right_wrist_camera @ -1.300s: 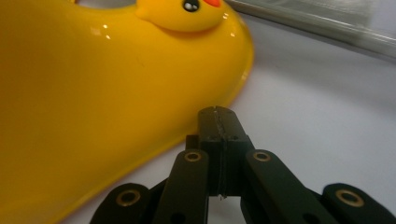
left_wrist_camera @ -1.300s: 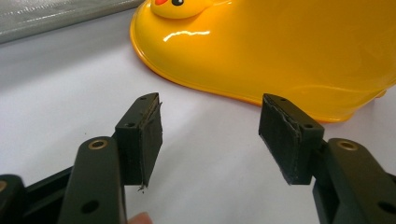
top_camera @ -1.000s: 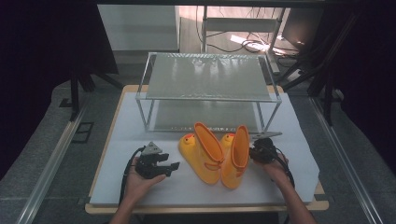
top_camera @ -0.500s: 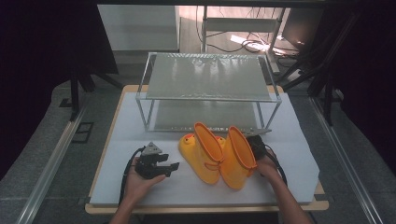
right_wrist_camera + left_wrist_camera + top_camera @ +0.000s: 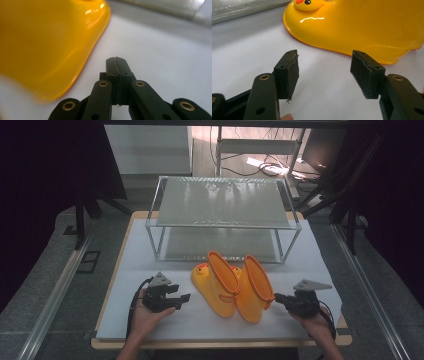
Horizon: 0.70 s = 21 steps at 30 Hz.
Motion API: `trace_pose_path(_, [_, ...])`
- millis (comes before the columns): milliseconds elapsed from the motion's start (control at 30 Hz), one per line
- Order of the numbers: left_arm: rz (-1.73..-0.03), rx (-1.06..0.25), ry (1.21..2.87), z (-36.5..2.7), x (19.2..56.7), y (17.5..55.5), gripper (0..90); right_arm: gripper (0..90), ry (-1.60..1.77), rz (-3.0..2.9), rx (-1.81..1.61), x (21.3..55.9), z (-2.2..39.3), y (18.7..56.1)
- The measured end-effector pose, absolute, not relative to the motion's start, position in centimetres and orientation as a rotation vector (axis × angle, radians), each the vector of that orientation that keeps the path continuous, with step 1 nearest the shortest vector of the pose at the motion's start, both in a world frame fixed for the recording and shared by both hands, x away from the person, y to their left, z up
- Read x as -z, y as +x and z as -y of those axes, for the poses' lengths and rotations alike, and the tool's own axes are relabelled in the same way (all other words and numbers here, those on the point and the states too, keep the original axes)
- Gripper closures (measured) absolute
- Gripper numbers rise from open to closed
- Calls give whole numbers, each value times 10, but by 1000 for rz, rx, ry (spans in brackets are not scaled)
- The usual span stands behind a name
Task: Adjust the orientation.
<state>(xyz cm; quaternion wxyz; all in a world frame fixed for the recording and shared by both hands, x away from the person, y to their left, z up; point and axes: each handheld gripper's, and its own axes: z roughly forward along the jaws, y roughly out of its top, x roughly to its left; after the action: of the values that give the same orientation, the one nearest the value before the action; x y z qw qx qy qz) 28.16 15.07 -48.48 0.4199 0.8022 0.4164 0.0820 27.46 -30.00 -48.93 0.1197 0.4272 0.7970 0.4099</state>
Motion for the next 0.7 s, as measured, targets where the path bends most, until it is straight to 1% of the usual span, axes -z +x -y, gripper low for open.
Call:
trace_pose_path(133, [-1041,-208,2012,-150,484,281,400,896,1178,-2397,-1221,490,293,234])
trace_pose_path(267, [-1046,-209,2008,-151,484,281,400,896,1103,-2454,-1249,492,274,212])
trace_pose_path(367, [-1047,-210,2011,-151,484,281,400,896,1059,-2480,-1245,493,259,210])
trace_pose_path(433, [-1046,-210,2012,-151,485,280,400,896,1058,-2468,-1230,495,253,215])
trace_pose_path(700, [-1062,-211,2005,-155,486,282,400,896,1102,-2445,-1251,495,249,221])
